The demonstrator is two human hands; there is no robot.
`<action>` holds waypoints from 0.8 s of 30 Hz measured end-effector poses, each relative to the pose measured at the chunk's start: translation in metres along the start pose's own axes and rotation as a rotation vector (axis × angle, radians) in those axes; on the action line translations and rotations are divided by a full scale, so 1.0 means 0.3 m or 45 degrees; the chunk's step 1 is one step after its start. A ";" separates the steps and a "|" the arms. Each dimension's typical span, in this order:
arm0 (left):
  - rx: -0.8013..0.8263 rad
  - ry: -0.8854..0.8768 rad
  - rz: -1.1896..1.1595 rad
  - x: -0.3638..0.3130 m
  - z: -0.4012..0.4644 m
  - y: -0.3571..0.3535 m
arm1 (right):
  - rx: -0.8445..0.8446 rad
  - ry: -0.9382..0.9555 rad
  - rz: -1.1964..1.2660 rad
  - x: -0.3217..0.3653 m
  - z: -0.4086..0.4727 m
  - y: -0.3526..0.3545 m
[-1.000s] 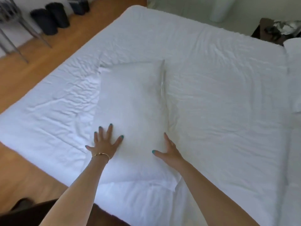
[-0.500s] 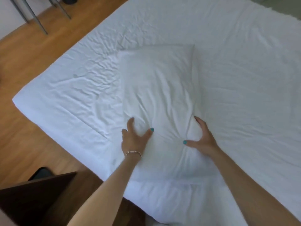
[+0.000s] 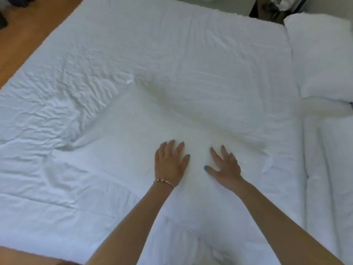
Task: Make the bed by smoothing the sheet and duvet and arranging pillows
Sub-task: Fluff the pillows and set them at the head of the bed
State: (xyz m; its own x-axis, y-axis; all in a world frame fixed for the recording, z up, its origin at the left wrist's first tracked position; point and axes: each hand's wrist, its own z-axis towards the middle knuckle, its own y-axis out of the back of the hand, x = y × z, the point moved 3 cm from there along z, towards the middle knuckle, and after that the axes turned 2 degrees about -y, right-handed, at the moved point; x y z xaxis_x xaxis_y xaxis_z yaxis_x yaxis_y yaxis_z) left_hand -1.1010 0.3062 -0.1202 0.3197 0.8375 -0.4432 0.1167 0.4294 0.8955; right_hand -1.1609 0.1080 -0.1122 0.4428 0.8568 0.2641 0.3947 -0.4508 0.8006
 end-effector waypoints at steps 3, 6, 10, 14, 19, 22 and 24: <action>0.407 -0.334 0.285 0.030 0.142 -0.047 | -0.375 0.359 0.041 0.143 0.006 -0.052; 0.443 -0.304 0.486 0.161 0.197 -0.041 | -0.374 0.288 -0.137 0.075 0.002 -0.133; 0.443 0.208 0.459 0.433 0.258 0.059 | -0.334 -0.352 0.095 -0.214 -0.109 -0.186; 0.543 0.629 0.240 0.633 0.368 0.147 | -0.189 -0.682 0.834 -0.298 -0.178 -0.203; 0.499 0.909 -0.072 0.761 0.486 0.211 | -0.272 -0.904 1.027 -0.276 -0.148 -0.213; 0.379 1.037 -0.285 0.836 0.503 0.187 | -0.288 -0.998 1.102 -0.277 -0.138 -0.227; 0.328 1.021 -0.278 0.811 0.484 0.182 | -0.341 -0.951 1.165 -0.275 -0.138 -0.220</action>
State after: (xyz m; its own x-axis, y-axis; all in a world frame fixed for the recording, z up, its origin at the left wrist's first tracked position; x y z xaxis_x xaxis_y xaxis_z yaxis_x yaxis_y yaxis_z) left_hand -0.8805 0.4842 -0.1734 -0.4820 0.7724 -0.4136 0.3387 0.5996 0.7251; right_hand -1.2567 0.0774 -0.1645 0.8613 -0.1477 0.4861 -0.4479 -0.6723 0.5894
